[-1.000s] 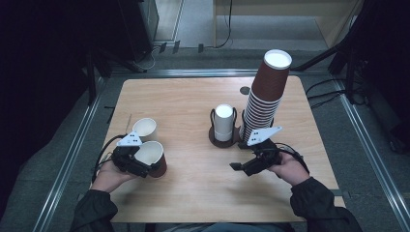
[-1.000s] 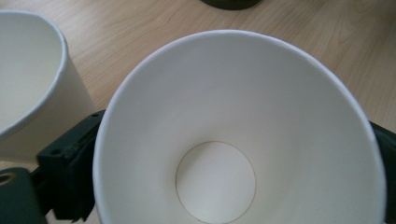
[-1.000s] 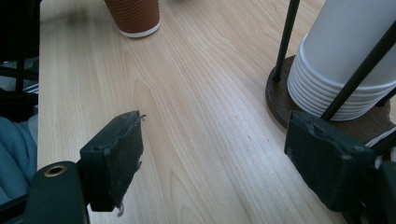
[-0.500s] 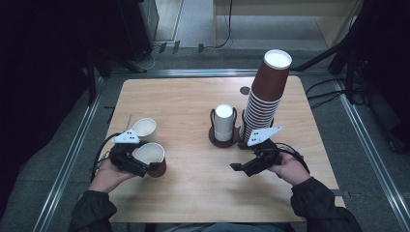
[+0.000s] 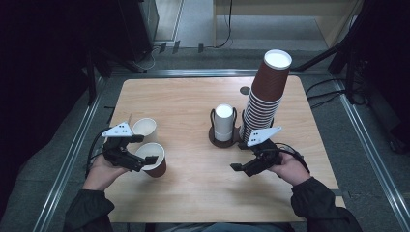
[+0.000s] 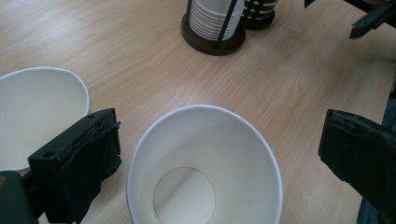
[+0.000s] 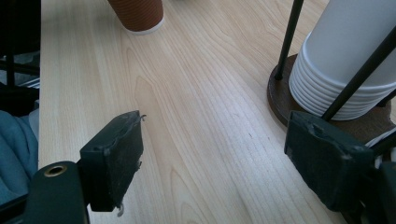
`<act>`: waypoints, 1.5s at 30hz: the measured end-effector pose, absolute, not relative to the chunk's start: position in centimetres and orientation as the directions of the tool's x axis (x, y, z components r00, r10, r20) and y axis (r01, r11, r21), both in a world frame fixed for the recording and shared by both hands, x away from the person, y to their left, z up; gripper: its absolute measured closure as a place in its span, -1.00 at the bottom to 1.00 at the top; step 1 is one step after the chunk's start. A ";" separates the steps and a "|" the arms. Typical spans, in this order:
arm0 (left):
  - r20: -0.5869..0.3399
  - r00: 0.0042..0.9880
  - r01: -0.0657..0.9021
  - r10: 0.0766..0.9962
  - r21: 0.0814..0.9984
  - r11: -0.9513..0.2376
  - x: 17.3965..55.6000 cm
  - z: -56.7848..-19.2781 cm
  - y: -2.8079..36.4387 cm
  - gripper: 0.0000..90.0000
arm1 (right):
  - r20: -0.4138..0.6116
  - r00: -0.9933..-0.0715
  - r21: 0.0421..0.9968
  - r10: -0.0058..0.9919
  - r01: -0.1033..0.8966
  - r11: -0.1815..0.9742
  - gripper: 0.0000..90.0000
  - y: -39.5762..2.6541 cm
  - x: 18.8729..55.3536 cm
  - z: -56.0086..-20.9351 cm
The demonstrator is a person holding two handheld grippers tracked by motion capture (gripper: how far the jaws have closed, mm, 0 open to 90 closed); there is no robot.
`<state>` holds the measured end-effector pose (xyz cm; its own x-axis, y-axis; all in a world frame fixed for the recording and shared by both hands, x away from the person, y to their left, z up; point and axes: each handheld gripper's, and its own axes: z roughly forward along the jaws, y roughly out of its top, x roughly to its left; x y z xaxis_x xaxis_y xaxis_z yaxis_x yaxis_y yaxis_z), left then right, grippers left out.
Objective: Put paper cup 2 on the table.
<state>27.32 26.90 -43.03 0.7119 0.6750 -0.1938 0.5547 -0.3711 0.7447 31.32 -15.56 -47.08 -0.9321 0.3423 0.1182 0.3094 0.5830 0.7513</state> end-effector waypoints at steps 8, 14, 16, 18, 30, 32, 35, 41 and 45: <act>-0.225 0.689 0.566 0.690 0.761 -0.317 27.4 -41.6 26.0 -1.00 | 0.116 -0.933 0.750 0.340 0.307 0.586 -0.57 -15.6 31.3 -47.1; -0.231 0.662 0.583 0.713 0.757 -0.296 27.6 -41.2 25.1 -1.00 | 0.111 -0.933 0.749 0.344 0.306 0.588 -0.57 -15.7 31.2 -47.0; -0.231 0.667 0.575 0.708 0.764 -0.293 27.7 -41.2 24.7 -1.00 | 0.111 -0.932 0.748 0.344 0.306 0.590 -0.57 -15.7 31.2 -47.0; -0.208 0.673 0.560 0.709 0.770 -0.306 27.7 -41.1 24.2 -1.00 | 0.109 -0.932 0.747 0.345 0.305 0.591 -0.57 -15.7 31.1 -47.0; -0.152 0.714 0.532 0.684 0.753 -0.388 28.6 -41.9 19.9 -1.00 | 0.099 -0.929 0.744 0.356 0.307 0.594 -0.57 -16.2 30.6 -47.2; -0.147 0.723 0.524 0.675 0.753 -0.398 28.7 -41.9 19.2 -1.00 | 0.094 -0.929 0.745 0.359 0.305 0.594 -0.57 -16.3 30.5 -47.2; -0.131 0.726 0.511 0.675 0.759 -0.403 28.8 -42.1 18.1 -1.00 | 0.093 -0.927 0.745 0.362 0.306 0.593 -0.57 -16.5 30.4 -47.2; -0.137 0.736 0.503 0.663 0.766 -0.400 29.0 -42.3 16.6 -1.00 | 0.093 -0.925 0.741 0.368 0.311 0.595 -0.57 -16.7 30.1 -47.3; -0.124 0.754 0.496 0.645 0.751 -0.436 29.1 -42.8 15.1 -1.00 | 0.089 -0.923 0.738 0.374 0.313 0.597 -0.57 -16.9 29.9 -47.4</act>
<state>29.12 15.11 -42.78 0.7539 0.6451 -0.1242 0.4964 -0.4356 0.7509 29.88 -16.86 -47.39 -0.9231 0.3741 0.0890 0.3133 0.5973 0.7383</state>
